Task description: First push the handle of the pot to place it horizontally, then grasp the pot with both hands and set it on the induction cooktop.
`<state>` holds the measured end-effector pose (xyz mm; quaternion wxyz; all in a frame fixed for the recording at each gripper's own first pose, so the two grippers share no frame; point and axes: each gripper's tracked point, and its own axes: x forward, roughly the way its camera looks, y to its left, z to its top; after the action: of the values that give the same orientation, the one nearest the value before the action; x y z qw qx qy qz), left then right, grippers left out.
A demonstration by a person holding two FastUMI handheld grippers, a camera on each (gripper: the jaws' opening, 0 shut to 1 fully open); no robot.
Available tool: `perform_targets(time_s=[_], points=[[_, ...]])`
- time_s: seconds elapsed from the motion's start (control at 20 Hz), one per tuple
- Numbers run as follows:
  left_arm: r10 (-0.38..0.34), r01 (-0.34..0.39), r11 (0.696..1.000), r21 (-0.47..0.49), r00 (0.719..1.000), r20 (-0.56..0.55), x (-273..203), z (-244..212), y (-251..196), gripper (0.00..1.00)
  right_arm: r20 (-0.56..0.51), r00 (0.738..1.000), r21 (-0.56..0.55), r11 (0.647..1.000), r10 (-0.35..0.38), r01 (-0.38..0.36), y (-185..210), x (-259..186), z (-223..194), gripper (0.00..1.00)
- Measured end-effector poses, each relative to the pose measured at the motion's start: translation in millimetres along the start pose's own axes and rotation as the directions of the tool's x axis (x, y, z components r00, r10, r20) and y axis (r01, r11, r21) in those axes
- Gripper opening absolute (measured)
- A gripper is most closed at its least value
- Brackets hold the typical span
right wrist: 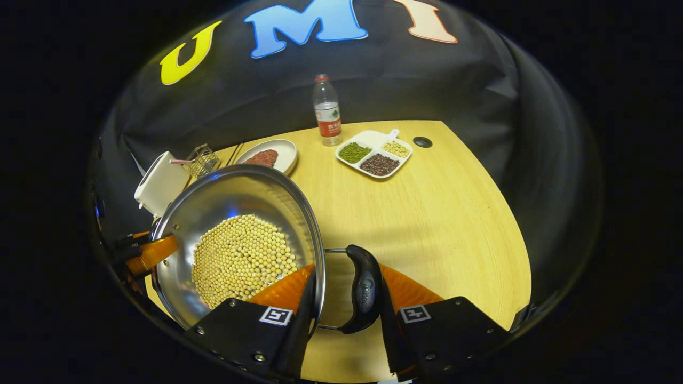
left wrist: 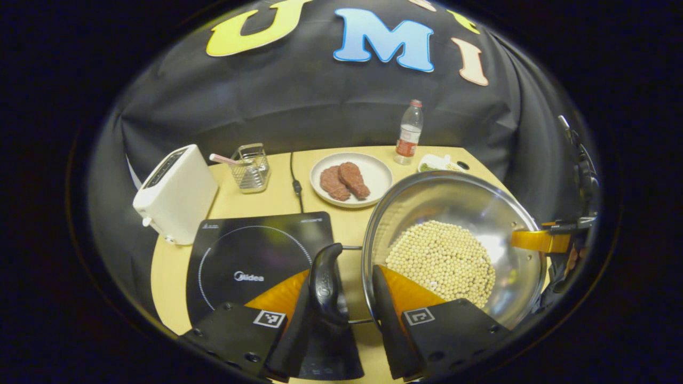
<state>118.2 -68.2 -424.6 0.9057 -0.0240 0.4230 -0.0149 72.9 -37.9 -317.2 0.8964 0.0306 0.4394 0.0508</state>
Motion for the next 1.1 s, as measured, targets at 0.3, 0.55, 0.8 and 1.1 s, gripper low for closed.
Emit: perform_targets(time_s=[0.3,0.55,0.8,1.1], points=[[0.036,-0.036,0.999,-0.019,0.999,-0.004,-5.1,-2.3,11.9,0.66,0.014,1.000,-0.038,0.999,0.026,-0.025,53.5,2.8,2.7,0.58],[0.052,-0.052,0.998,-0.026,0.999,-0.010,-6.1,-3.9,19.5,0.66,0.008,0.999,-0.046,0.998,0.041,-0.041,91.2,8.3,2.0,0.59],[0.051,-0.051,0.998,-0.029,0.999,-0.016,-2.8,-5.2,23.5,0.66,0.004,0.999,-0.049,0.998,0.035,-0.035,116.2,13.1,3.6,0.58],[0.045,-0.046,0.998,-0.044,0.999,-0.027,-0.1,-5.7,23.7,0.66,-0.009,1.000,-0.052,0.998,0.024,-0.024,144.0,20.6,3.9,0.59]])
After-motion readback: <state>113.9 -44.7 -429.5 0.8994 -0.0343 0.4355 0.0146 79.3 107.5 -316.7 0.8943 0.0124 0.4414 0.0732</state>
